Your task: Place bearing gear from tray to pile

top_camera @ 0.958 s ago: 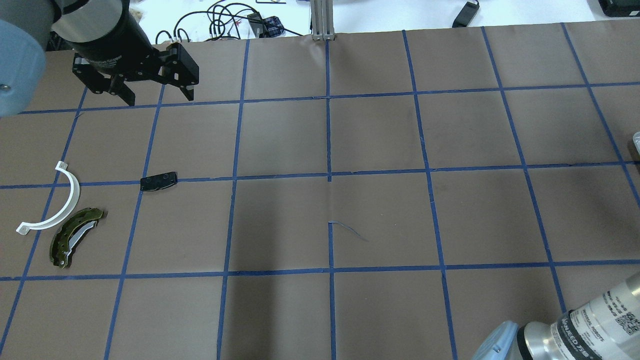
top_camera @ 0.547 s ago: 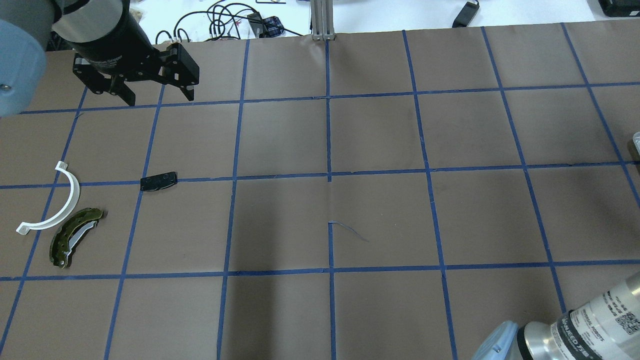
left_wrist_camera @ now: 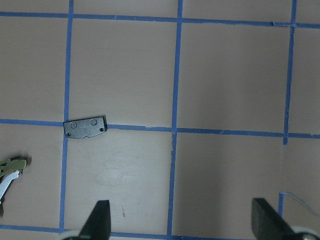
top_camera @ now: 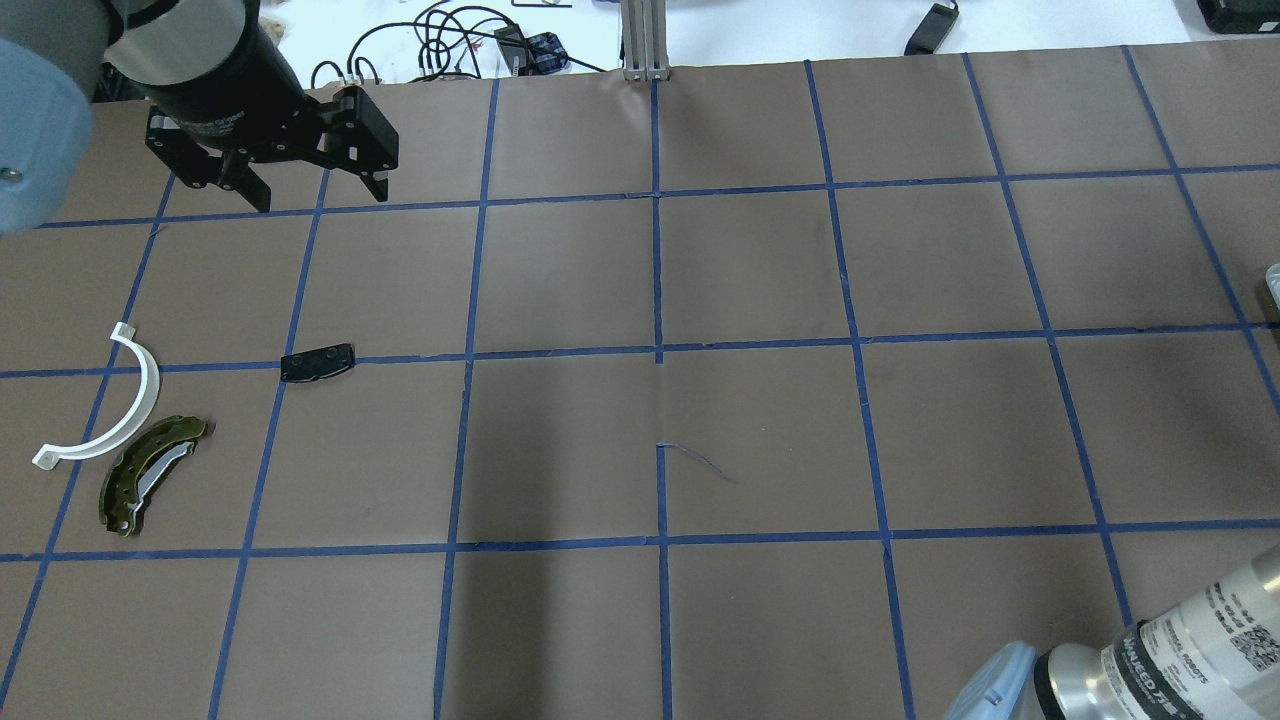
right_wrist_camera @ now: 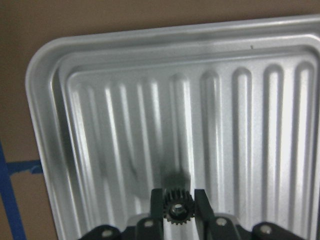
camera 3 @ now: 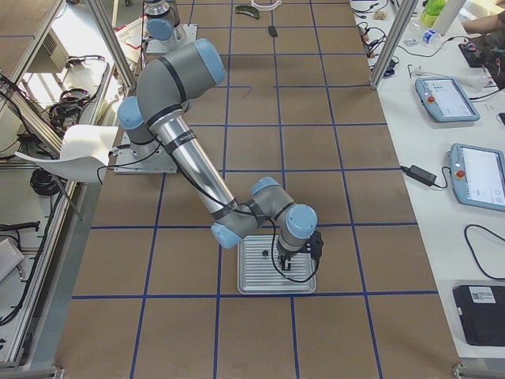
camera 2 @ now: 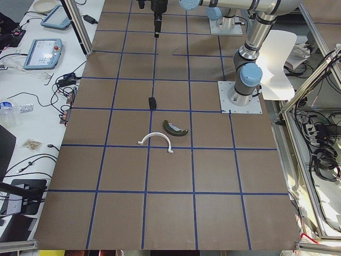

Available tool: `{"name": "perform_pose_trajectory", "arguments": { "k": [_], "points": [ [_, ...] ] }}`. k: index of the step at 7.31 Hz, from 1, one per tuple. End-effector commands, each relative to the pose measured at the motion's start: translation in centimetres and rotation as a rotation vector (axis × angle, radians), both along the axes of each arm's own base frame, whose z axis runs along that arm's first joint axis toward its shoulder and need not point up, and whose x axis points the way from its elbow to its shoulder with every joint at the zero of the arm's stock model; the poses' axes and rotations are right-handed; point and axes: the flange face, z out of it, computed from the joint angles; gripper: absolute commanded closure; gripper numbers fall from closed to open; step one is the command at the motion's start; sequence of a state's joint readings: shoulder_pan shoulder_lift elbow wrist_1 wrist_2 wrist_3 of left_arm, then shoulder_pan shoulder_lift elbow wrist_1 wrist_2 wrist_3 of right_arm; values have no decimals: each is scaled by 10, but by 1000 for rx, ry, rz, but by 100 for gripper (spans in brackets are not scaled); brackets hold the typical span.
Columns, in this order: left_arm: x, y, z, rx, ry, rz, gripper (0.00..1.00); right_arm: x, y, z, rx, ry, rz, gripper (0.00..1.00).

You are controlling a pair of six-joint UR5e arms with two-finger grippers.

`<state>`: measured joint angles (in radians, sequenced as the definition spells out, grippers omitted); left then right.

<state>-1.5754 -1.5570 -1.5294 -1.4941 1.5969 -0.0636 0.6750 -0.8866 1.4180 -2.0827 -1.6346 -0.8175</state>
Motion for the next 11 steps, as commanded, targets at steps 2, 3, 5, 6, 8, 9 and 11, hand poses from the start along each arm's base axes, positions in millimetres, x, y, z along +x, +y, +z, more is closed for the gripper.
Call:
{"name": "perform_pose_trajectory", "arguments": {
  "k": [2, 3, 5, 6, 8, 9, 11],
  "points": [
    [0, 0, 0, 0, 0, -1, 0, 31, 8, 59, 37, -46, 8, 100],
    [0, 0, 0, 0, 0, 1, 0, 71, -2, 99, 47, -56, 17, 100],
    [0, 0, 0, 0, 0, -1, 0, 200, -36, 169, 66, -43, -23, 100],
    [0, 1, 1, -1, 0, -1, 0, 273, -54, 179, 91, -37, -67, 100],
    [0, 1, 1, -2, 0, 1, 0, 381, -76, 187, 66, -59, -101, 100],
    [0, 1, 1, -2, 0, -1, 0, 431, -82, 185, 62, -87, -156, 100],
    [-3, 1, -1, 2, -1, -5, 0, 534, -88, 169, 47, -56, -291, 100]
  ]
}}
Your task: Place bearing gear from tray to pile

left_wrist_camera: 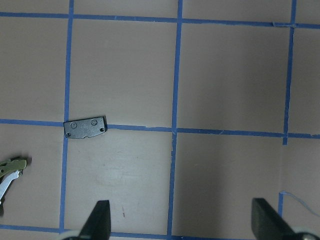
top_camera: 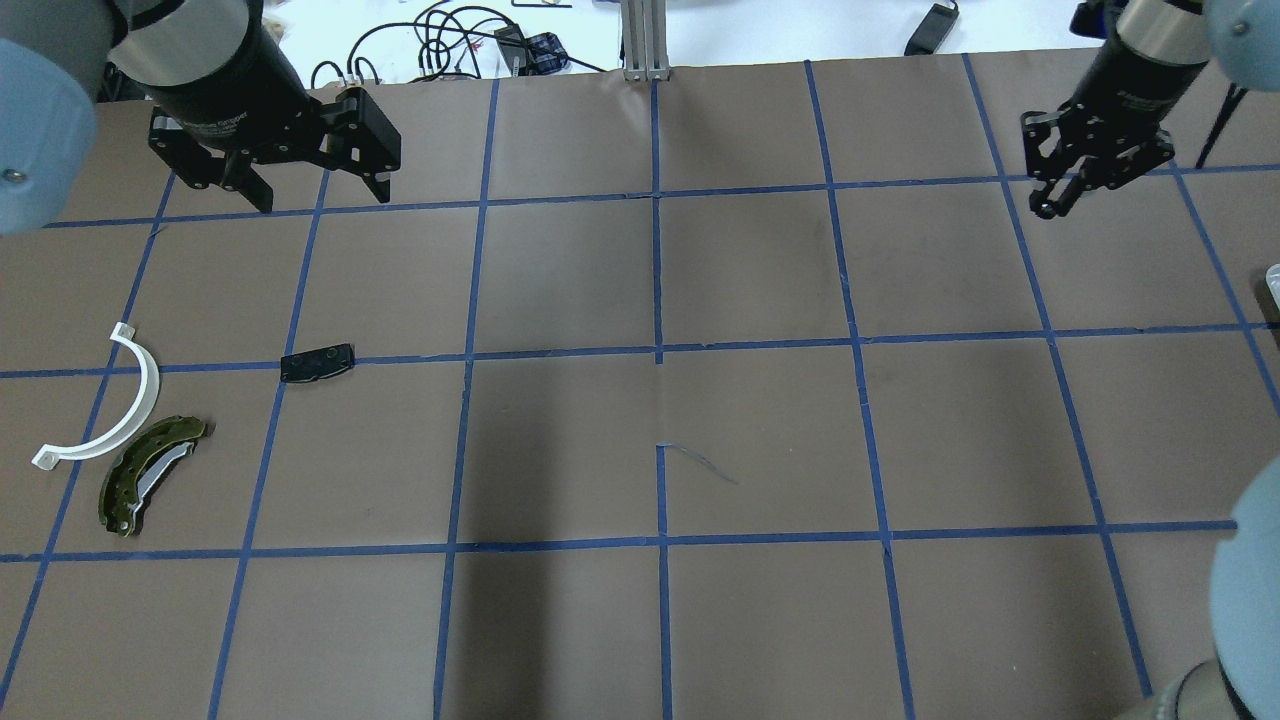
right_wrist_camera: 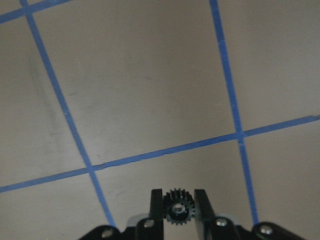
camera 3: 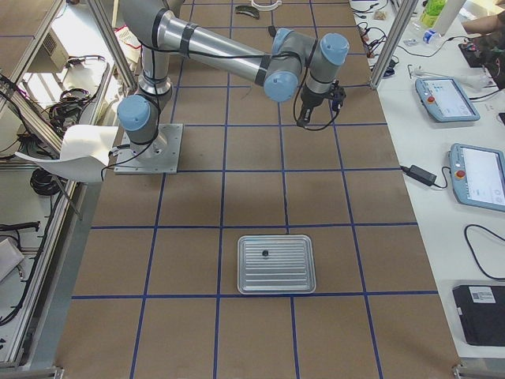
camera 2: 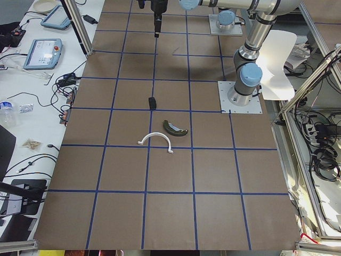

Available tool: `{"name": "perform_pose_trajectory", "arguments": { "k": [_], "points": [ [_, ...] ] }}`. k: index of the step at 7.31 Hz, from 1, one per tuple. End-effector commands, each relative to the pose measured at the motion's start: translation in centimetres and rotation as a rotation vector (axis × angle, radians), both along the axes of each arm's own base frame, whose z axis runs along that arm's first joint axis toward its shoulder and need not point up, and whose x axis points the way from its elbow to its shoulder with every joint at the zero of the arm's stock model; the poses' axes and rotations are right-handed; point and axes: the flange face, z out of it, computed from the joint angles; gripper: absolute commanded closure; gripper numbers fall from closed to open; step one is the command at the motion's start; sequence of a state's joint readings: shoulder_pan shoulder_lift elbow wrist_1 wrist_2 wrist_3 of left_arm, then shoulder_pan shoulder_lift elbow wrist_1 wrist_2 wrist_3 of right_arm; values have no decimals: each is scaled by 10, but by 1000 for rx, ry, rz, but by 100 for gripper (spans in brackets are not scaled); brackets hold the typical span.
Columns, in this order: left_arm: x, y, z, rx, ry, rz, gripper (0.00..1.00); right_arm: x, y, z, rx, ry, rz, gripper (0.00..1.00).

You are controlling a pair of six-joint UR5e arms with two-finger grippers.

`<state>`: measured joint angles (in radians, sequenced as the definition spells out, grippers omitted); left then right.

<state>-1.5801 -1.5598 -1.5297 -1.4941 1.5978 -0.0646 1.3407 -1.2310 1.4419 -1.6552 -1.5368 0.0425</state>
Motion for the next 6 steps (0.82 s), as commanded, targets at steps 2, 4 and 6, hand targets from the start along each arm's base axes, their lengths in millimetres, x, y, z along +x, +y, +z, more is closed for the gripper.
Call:
{"name": "perform_pose_trajectory", "arguments": {
  "k": [2, 4, 6],
  "points": [
    [0, 1, 0, 0, -4, -1, 0, 200, 14, -18, -73, 36, -175, 100],
    [-2, -5, -8, 15, -1, -6, 0, 303, 31, -48, -120, 26, -191, 100],
    [6, -7, -14, 41, -3, 5, 0, 351, 42, -88, -99, 31, -167, 100]
  ]
}}
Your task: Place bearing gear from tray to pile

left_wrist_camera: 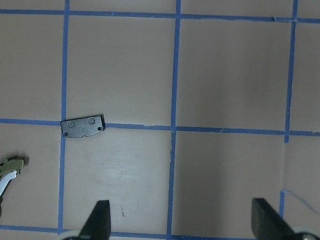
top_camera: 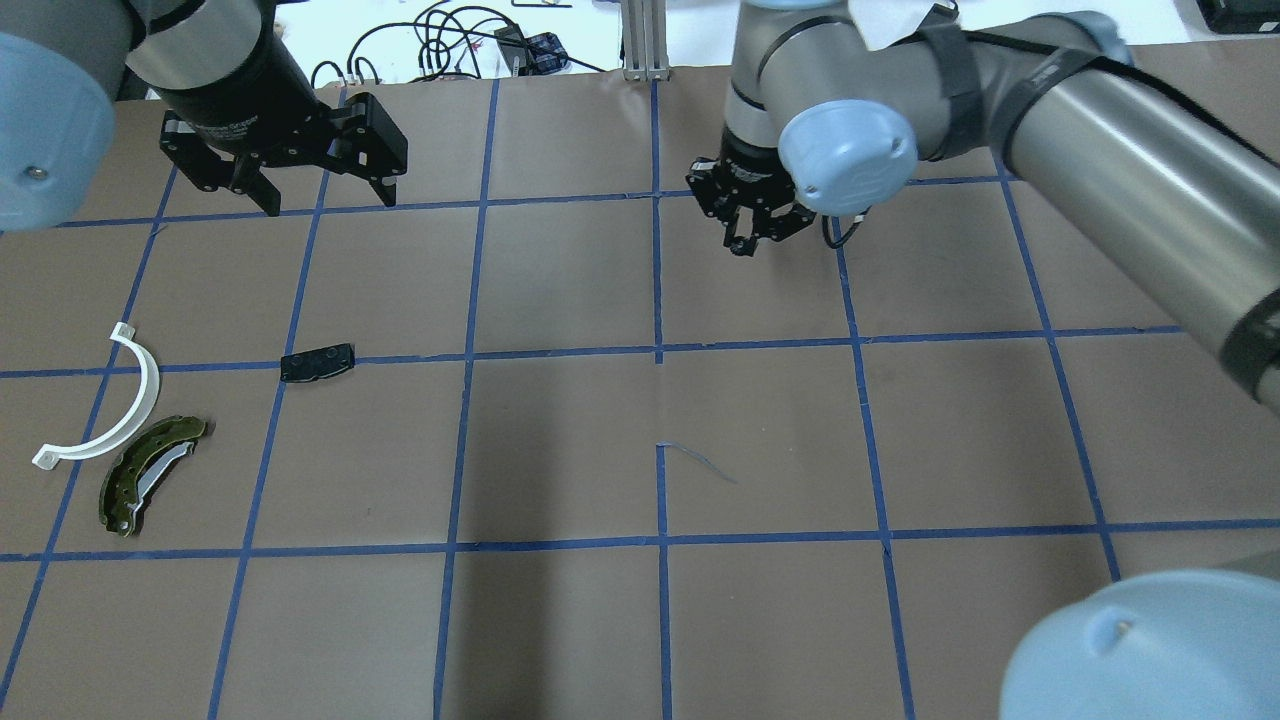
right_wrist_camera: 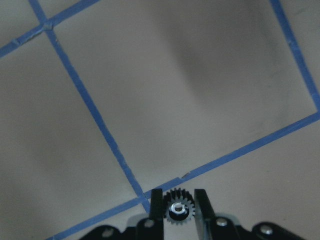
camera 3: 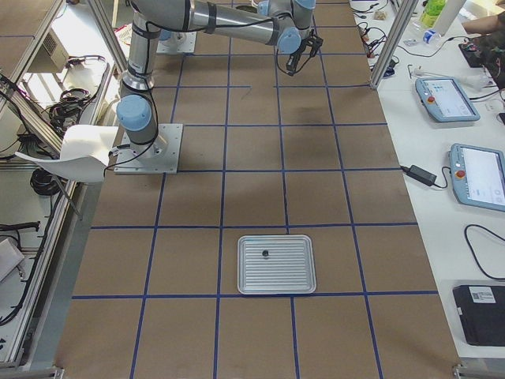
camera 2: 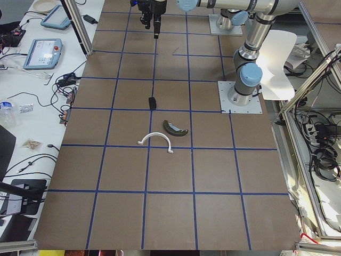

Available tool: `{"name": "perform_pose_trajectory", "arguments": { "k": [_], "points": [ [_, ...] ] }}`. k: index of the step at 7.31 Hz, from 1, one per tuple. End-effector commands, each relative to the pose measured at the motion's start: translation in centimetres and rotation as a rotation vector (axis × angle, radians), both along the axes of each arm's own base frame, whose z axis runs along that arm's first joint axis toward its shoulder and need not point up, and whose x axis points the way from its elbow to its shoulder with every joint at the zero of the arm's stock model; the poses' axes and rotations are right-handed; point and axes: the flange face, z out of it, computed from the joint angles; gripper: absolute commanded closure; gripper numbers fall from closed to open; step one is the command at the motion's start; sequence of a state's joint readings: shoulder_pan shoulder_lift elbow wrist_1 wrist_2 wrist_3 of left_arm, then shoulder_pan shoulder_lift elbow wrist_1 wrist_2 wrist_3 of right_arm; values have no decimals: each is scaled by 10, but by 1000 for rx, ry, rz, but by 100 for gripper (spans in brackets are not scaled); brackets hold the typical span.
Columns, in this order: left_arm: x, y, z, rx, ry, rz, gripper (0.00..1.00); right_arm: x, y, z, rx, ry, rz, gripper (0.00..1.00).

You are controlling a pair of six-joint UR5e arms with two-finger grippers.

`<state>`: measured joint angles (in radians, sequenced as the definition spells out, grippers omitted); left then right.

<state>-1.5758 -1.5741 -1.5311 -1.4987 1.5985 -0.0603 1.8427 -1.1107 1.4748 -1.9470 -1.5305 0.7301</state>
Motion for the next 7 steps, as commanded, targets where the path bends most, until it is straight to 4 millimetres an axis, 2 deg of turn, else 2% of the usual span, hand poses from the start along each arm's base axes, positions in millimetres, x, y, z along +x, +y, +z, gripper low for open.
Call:
{"name": "perform_pose_trajectory", "arguments": {
  "k": [1, 3, 4, 5, 6, 7],
  "points": [
    [6, -4, -11, 39, -8, 7, 0, 55, 20, -37, 12, 2, 51, 100],
    [6, -11, -32, 108, -15, 8, 0, 90, 54, -75, 29, 8, 122, 100],
    [6, -19, -45, 130, -9, 13, 0, 105, 78, -92, 36, 9, 157, 100],
    [6, -27, -67, 172, -11, 14, 0, 110, 94, -106, 26, 2, 174, 100],
    [5, -29, -87, 212, 0, 23, 0, 113, 102, -110, 30, -42, 184, 100],
    [6, -29, -102, 229, -1, 26, 0, 115, 97, -105, -10, -60, 203, 27]
  ]
}}
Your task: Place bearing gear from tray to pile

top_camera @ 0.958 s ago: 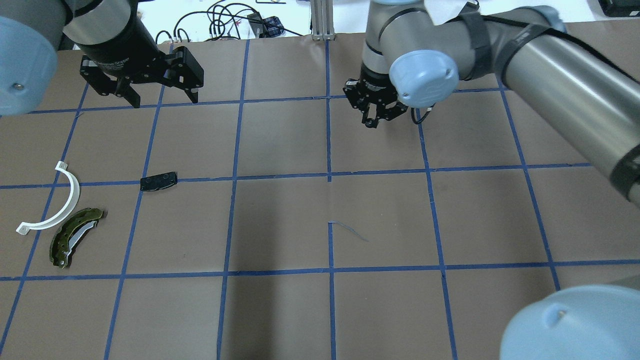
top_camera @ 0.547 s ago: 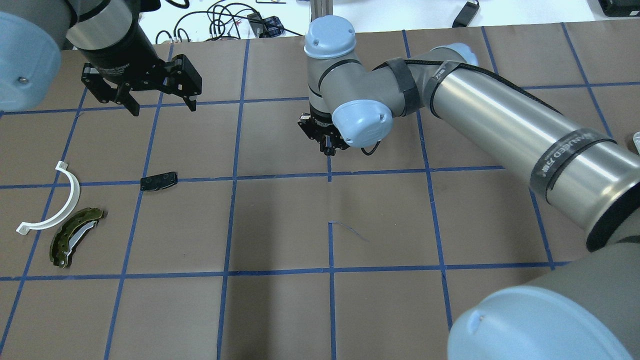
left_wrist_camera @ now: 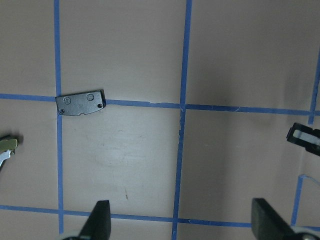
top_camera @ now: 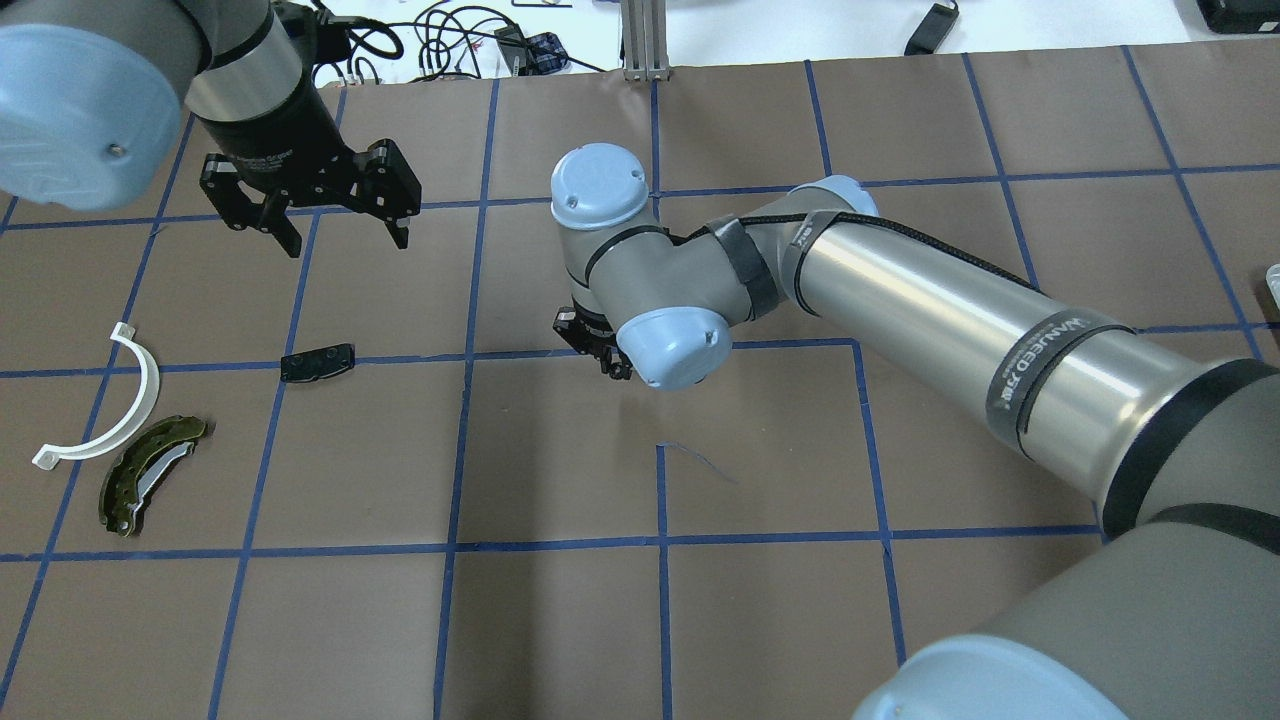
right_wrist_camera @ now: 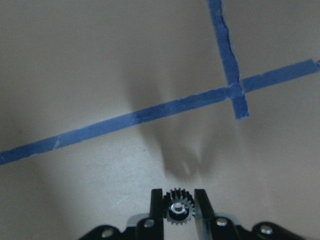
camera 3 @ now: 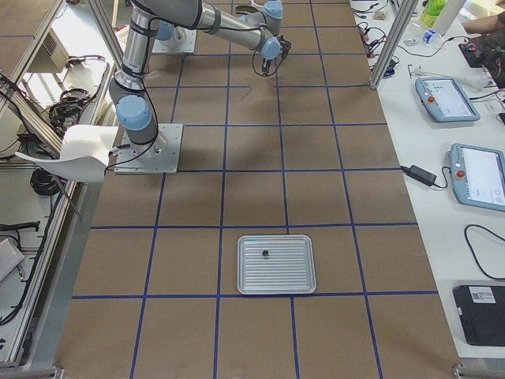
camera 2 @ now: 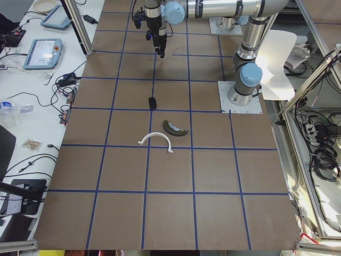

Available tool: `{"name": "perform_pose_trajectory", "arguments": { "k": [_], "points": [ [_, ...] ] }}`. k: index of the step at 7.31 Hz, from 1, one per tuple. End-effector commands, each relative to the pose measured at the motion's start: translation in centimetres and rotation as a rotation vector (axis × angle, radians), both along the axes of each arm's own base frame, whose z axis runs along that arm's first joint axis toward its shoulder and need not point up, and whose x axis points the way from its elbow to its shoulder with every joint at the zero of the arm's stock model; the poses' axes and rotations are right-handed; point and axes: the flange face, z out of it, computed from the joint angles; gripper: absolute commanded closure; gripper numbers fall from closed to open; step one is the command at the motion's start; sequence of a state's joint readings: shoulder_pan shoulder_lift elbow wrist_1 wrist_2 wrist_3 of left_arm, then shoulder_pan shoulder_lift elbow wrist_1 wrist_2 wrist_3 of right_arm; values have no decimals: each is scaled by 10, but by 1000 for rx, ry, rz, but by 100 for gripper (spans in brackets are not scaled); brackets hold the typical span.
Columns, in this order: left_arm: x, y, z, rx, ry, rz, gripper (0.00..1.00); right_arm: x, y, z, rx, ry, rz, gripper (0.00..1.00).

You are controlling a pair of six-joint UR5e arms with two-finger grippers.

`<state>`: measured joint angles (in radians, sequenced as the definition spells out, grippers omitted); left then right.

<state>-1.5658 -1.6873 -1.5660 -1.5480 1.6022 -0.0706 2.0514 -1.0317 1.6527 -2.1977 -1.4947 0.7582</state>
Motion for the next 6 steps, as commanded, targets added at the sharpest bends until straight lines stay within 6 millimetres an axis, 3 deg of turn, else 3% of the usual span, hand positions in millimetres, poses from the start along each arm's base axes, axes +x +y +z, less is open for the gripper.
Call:
{"name": "perform_pose_trajectory", "arguments": {
  "k": [1, 2, 3, 4, 5, 6],
  "points": [
    [8, -12, -37, 1, 3, 8, 0, -1, 2, -1, -34, -21, 41, 0],
    [20, -23, -67, -42, 5, 24, 0, -12, -6, 3, -35, -20, 40, 0],
    [21, -21, -96, -69, 4, 6, 0, -29, -18, 14, -47, -23, 9, 0],
    [21, -17, -123, -90, -1, -2, 0, -64, -32, 38, -47, -18, 36, 0],
    [18, -9, -152, -88, -3, 0, 0, -128, -57, 70, -77, 28, 117, 0],
    [14, 0, -183, -79, 5, 7, 0, -200, -75, 88, -41, 51, 128, 0]
  ]
}}
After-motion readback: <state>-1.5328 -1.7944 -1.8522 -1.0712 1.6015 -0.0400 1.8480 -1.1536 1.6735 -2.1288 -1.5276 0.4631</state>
